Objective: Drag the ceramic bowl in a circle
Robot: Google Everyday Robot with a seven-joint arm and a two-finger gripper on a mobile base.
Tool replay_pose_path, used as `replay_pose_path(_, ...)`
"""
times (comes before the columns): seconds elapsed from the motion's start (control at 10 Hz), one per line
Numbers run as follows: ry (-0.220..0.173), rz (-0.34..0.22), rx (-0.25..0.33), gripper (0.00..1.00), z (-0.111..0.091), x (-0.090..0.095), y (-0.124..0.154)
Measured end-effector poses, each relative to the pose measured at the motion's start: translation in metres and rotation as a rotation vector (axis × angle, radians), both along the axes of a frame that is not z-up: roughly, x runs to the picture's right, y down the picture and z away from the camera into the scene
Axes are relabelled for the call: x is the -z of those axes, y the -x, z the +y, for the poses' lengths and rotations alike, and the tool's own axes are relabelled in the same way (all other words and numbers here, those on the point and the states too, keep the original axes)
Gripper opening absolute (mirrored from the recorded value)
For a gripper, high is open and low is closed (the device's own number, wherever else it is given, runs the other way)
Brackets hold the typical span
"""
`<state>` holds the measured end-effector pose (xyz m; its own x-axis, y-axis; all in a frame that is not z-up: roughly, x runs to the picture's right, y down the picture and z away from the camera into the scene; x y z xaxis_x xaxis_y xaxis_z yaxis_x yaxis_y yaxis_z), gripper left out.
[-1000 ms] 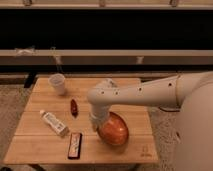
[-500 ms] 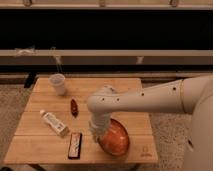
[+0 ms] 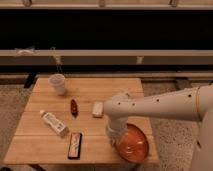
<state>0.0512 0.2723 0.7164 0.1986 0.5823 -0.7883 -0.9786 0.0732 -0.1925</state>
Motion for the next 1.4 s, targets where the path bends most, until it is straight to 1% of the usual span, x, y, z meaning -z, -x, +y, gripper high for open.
replay_pose_path(0.1, -0.015, 0.038, -0.027, 0.00, -0.012, -0.014, -0.013)
replay_pose_path(0.3, -0.053, 0.060, -0.064, 0.00, -0.040, -0.032, -0.019)
replay_pose_path(0.4, -0.069, 0.055, -0.068, 0.00, -0.052, -0.040, -0.012)
replay_pose_path(0.6, -0.090, 0.029, -0.062, 0.00, -0.066, -0.048, 0.014)
replay_pose_path(0.8, -0.102, -0.027, -0.044, 0.00, -0.069, -0.045, 0.045)
replay_pose_path(1.0, -0.103, -0.093, -0.015, 0.00, -0.063, -0.034, 0.074)
replay_pose_path(1.1, -0.098, -0.116, -0.004, 0.00, -0.057, -0.026, 0.081)
replay_pose_path(1.2, -0.085, -0.154, 0.016, 0.06, -0.047, -0.013, 0.094)
replay_pose_path(1.3, -0.078, -0.171, 0.021, 0.15, -0.044, -0.009, 0.099)
replay_pose_path(1.4, -0.066, -0.173, 0.020, 0.26, -0.043, -0.006, 0.098)
